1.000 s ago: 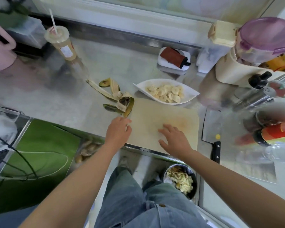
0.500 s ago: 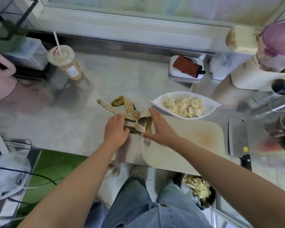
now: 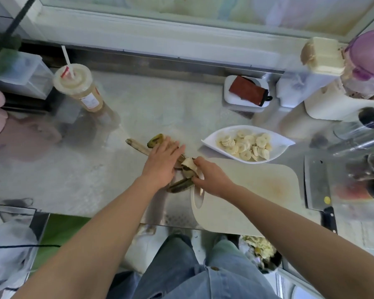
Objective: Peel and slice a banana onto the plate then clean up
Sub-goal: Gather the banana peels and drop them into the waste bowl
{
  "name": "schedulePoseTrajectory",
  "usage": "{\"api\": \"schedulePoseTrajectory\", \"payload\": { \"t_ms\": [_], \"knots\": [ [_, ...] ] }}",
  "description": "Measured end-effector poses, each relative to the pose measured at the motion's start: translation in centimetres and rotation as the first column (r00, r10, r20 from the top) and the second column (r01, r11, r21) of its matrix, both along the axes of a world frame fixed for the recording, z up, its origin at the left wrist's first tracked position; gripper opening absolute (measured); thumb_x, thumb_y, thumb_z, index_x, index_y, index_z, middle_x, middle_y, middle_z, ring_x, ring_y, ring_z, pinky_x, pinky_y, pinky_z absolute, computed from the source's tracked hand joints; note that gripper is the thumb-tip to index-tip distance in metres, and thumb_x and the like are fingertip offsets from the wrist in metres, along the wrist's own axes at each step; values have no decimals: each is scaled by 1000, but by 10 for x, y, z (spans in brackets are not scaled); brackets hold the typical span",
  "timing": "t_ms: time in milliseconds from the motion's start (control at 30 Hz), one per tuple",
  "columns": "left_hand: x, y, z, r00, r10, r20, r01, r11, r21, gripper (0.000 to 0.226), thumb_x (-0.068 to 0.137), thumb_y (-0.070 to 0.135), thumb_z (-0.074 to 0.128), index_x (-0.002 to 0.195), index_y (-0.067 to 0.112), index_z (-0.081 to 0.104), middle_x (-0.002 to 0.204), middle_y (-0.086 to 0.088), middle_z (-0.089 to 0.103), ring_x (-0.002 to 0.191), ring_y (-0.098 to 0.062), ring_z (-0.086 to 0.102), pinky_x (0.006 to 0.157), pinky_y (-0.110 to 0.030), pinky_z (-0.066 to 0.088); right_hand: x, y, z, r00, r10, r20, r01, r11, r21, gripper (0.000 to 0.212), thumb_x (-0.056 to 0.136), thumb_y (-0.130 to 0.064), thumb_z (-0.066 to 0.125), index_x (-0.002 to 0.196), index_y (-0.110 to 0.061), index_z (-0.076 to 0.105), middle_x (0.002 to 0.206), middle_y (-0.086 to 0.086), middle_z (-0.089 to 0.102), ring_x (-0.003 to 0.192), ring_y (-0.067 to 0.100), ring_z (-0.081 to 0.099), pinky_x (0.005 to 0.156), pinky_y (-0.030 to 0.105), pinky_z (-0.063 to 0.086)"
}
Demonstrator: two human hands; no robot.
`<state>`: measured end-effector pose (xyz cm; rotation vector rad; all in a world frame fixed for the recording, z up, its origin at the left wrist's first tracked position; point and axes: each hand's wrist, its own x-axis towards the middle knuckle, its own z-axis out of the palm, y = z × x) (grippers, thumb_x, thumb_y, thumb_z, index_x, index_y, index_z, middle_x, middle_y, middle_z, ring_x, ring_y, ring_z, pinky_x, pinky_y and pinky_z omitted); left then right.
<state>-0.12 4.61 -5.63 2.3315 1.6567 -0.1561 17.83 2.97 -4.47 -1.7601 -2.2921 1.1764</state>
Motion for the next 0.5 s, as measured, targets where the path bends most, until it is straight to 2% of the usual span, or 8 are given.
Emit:
{"api": "schedulePoseTrajectory", "payload": {
  "t_ms": [100, 200, 300, 367, 433, 467, 500],
  "knots": [
    [3, 3, -1, 985, -92, -146, 101, 993, 57, 55, 84, 28, 62, 135, 27, 42, 138, -4, 43, 134, -27, 26, 113, -41, 19, 6, -1, 4, 999, -41, -25, 41, 999, -25, 30, 86, -21, 60, 111, -8, 49, 105, 13, 62, 94, 31, 56, 70, 33, 38],
    [-1, 3, -1, 972, -118, -204, 152, 975, 161, 38, 80, 39, 66, 114, 24, 56, 120, -4, 47, 120, -27, 35, 109, -40, 24, 9, -1, 5, 990, -107, -89, 104, 994, -40, 26, 84, -19, 61, 106, -9, 51, 98, 11, 63, 89, 29, 57, 73, 37, 43],
    [-7, 5, -1, 979, -119, -168, 152, 968, 200, 35, 82, 44, 64, 105, 18, 62, 116, -3, 54, 122, -26, 38, 109, -39, 23, 8, 0, 8, 963, -186, -193, 178, 982, -57, 18, 84, -13, 59, 100, -13, 52, 89, 4, 61, 82, 23, 56, 73, 36, 44],
    [-6, 8, 4, 998, -42, -40, 50, 977, 206, 30, 83, 42, 63, 99, 17, 62, 107, -3, 62, 117, -25, 47, 107, -37, 26, 6, 3, 11, 913, -296, -281, 294, 954, -51, 19, 85, -9, 57, 102, -15, 52, 88, 2, 60, 80, 20, 56, 74, 35, 45],
    [0, 11, 16, 970, 155, 187, -186, 969, 162, 23, 84, 38, 61, 93, 17, 58, 90, -4, 64, 97, -25, 56, 89, -35, 37, 5, 6, 16, 854, -375, -362, 398, 917, -11, 23, 86, -7, 55, 107, -14, 51, 90, 1, 61, 81, 18, 57, 75, 32, 46],
    [4, 13, 20, 904, 279, 325, -320, 944, 79, 21, 86, 36, 61, 93, 16, 56, 84, -3, 63, 86, -25, 58, 77, -35, 41, 4, 7, 19, 834, -386, -396, 429, 903, 23, 26, 86, -6, 55, 111, -13, 50, 92, -1, 62, 83, 17, 58, 75, 28, 47],
    [7, 14, 23, 795, 416, 443, -430, 900, -73, 21, 86, 34, 62, 93, 17, 53, 81, -2, 63, 79, -24, 59, 70, -36, 43, 3, 8, 23, 824, -377, -423, 441, 896, 60, 30, 86, -5, 55, 114, -13, 50, 95, -2, 62, 85, 15, 59, 74, 22, 47]
  ]
}}
